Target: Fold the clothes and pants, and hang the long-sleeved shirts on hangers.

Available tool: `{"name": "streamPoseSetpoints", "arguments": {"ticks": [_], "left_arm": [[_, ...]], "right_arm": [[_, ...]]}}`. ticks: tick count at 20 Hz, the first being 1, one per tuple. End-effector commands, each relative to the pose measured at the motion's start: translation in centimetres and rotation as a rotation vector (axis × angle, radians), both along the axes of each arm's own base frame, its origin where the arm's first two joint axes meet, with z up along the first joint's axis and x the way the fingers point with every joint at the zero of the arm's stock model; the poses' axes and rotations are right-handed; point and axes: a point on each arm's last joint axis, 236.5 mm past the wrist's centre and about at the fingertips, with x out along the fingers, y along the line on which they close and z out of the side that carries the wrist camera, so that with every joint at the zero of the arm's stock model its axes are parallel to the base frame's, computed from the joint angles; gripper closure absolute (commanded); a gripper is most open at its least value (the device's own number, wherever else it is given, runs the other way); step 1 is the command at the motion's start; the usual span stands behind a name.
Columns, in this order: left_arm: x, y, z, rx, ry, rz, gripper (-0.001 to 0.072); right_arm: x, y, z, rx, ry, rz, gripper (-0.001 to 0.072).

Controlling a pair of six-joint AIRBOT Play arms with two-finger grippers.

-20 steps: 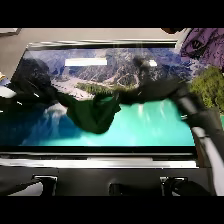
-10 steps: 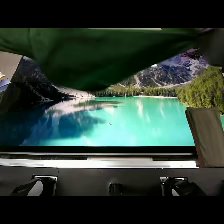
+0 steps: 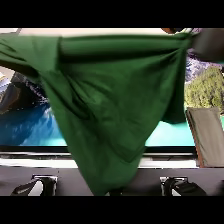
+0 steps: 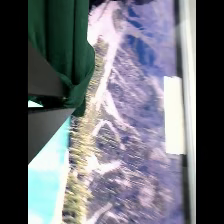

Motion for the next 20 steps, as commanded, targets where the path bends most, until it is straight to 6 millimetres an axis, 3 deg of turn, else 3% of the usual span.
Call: {"name": "streamPoseSetpoints", "arguments": {"ticks": [1,3,5,7,8,10,11,12,13,14,16,20], "left_arm": [[4.4,-1.4,-10.3,-0.126,0.247,-0.095,0.0689],[7.0,-2.0,-18.7,-0.161,0.413,-0.126,0.0689],[8.5,-2.7,-27.1,-0.215,0.565,-0.121,0.0689],[8.8,-3.6,-34.2,-0.250,0.700,-0.114,0.0689],[8.6,-4.0,-37.1,-0.261,0.763,-0.115,0.0689],[8.2,-4.5,-41.0,-0.279,0.861,-0.119,0.0689],[8.2,-4.6,-42.0,-0.290,0.888,-0.117,0.0689],[8.2,-4.5,-42.8,-0.293,0.905,-0.113,0.0689],[8.2,-4.4,-43.1,-0.294,0.912,-0.109,0.0689],[8.3,-4.2,-43.2,-0.296,0.911,-0.104,0.0689],[8.4,-3.5,-43.1,-0.300,0.905,-0.089,0.0689],[8.2,-2.8,-43.1,-0.312,0.912,-0.074,0.0689]], "right_arm": [[7.2,4.4,-9.3,0.083,0.251,0.056,0.0683],[12.2,6.8,-16.5,0.140,0.381,0.068,0.0682],[15.9,9.6,-23.6,0.239,0.494,0.078,0.0679],[17.8,11.8,-30.0,0.343,0.617,0.073,0.0665],[18.1,12.4,-33.2,0.385,0.689,0.054,0.0621],[18.0,13.1,-37.0,0.423,0.781,0.034,0.0620],[17.8,13.1,-37.6,0.415,0.793,0.037,0.0615],[17.8,12.7,-37.5,0.402,0.789,0.046,0.0517],[17.4,12.0,-36.9,0.386,0.791,0.064,0.0362],[16.7,10.9,-36.1,0.357,0.798,0.092,0.0327],[14.8,7.2,-33.9,0.257,0.801,0.167,0.0327],[10.1,-2.7,-29.3,0.056,0.801,0.162,0.0326]]}}
